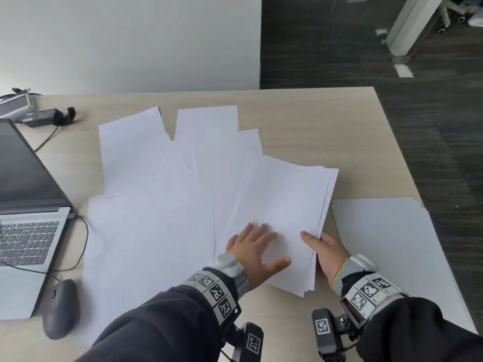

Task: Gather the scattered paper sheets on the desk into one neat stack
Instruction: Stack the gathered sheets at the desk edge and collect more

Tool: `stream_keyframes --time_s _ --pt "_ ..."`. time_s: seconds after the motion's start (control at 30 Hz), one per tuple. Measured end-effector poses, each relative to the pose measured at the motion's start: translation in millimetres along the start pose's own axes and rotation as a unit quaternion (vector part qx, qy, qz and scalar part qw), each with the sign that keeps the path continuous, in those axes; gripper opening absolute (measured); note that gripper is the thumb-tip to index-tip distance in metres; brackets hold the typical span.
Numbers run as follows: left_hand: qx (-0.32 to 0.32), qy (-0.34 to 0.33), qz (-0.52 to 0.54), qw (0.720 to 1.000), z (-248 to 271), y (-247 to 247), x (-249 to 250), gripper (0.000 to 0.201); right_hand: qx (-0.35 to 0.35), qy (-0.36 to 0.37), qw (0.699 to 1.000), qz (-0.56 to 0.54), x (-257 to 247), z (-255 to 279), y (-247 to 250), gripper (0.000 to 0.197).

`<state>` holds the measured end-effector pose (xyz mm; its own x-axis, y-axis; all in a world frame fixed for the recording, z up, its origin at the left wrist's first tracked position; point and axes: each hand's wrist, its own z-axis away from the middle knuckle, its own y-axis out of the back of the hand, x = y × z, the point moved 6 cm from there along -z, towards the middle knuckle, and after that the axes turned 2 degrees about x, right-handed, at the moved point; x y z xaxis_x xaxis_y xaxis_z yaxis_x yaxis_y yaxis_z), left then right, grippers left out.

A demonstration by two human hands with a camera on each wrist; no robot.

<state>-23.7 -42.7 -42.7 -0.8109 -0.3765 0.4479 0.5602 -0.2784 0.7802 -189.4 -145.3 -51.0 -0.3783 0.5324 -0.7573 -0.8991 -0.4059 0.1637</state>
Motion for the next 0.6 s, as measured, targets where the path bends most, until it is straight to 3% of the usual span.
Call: stream_keyframes --time_s 0.13,0.23,0.37,0.53,0.6 --pt "-0.02 -0.024 0.006 1.0 7.2 -11.4 5.4 0.081 -0.012 0.001 1.0 0.015 8.9 3.9 -3.0 0.009" --pt "0.019 -0.004 0.015 1.0 12.7 -10.1 -2.4 0.075 0.002 0.005 0.999 0.036 14.0 4.1 2.6 0.012" --pt "0.07 0.107 0.005 0.992 32.5 5.6 -49.1 0.072 0.016 0.004 0.998 0.059 18.0 0.2 17.2 0.014" --pt "0.114 0.246 -0.028 0.962 81.3 19.3 -107.9 0.091 0.029 0.003 0.995 0.094 23.6 -6.8 32.6 0.013" --pt "0.113 0.271 -0.036 0.955 99.9 15.3 -121.2 0.098 0.032 -0.003 0.995 0.098 26.7 -10.1 34.9 0.012"
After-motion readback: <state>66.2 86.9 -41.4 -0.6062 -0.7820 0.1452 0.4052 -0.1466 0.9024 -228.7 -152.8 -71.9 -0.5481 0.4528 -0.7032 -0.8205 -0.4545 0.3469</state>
